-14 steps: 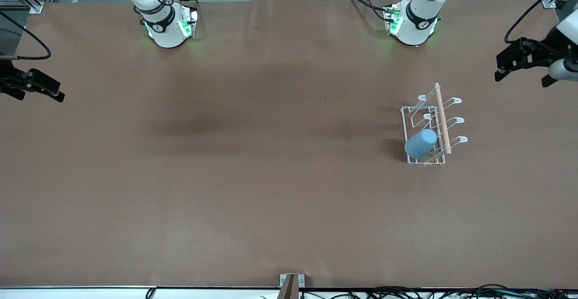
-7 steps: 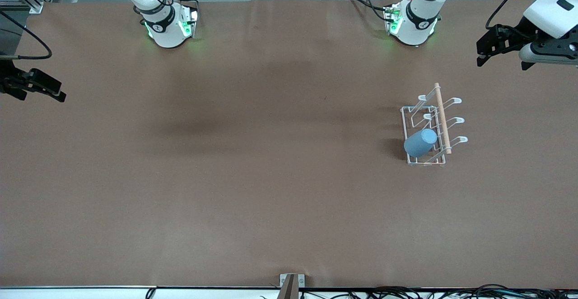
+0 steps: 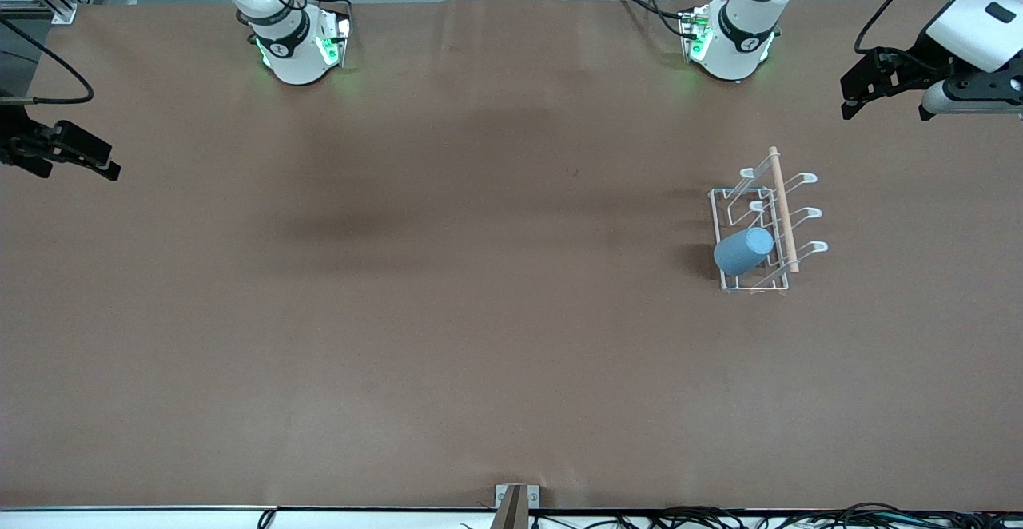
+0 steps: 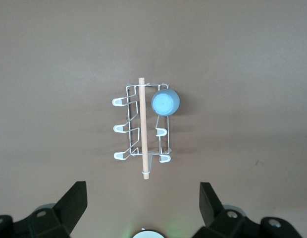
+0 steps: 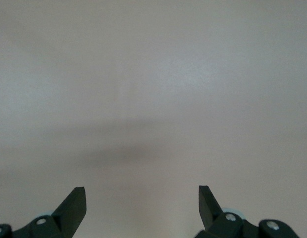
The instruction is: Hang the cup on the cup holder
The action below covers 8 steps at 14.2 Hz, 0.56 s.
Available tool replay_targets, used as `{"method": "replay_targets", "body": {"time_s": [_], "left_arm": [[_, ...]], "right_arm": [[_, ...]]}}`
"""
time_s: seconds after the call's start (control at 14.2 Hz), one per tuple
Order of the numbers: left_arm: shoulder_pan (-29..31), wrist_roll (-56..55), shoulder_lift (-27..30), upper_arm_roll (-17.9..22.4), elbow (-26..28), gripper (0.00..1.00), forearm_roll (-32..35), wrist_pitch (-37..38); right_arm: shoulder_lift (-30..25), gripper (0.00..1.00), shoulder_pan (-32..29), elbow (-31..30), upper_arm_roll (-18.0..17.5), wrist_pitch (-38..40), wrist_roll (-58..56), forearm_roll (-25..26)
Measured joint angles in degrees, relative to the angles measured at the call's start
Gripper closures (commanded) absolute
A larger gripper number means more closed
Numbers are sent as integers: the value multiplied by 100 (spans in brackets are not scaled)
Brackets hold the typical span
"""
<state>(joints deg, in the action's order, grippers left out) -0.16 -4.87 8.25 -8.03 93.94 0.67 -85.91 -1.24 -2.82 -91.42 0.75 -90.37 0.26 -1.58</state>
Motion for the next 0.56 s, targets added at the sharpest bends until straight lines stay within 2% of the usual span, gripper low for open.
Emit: {"method": "replay_targets", "body": {"time_s": [0.56], "left_arm": [[20, 1, -146, 14, -126, 0, 0, -6]], "right_arm": [[0, 0, 0, 0, 1, 5, 0, -1]]}}
